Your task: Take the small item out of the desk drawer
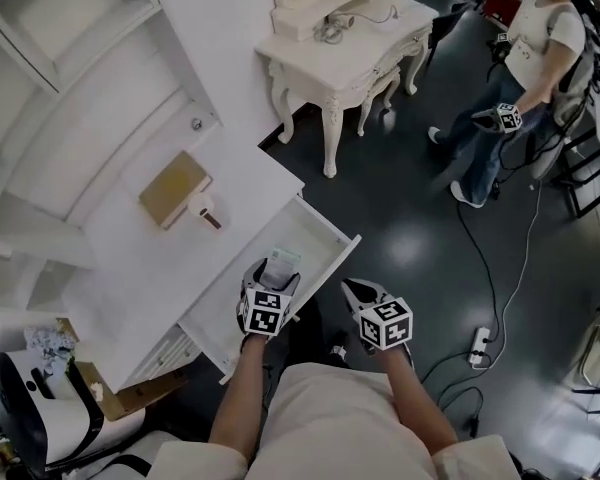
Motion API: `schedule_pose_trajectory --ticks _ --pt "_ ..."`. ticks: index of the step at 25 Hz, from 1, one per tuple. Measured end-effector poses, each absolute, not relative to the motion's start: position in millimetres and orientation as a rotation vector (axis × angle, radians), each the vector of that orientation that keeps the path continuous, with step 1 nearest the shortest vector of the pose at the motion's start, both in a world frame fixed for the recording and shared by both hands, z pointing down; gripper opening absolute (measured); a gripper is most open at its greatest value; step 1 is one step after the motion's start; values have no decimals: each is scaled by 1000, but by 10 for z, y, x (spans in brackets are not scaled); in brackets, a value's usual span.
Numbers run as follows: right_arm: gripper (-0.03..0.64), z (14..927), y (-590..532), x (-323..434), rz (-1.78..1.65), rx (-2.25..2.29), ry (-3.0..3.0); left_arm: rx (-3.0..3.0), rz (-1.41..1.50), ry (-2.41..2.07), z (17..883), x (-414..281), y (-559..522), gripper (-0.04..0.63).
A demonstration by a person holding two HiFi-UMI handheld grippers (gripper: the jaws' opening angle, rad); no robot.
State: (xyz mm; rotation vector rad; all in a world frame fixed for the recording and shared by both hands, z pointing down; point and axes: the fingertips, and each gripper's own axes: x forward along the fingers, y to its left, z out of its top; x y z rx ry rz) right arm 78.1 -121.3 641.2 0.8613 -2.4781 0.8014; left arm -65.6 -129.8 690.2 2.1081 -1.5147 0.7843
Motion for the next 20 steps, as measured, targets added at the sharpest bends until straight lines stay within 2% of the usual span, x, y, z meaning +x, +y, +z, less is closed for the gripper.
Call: schedule_pose_trajectory --ticks 20 --pt "25 6287 -1217 493 732 811 -2489 2076 586 -1671 6291 -549 -999 362"
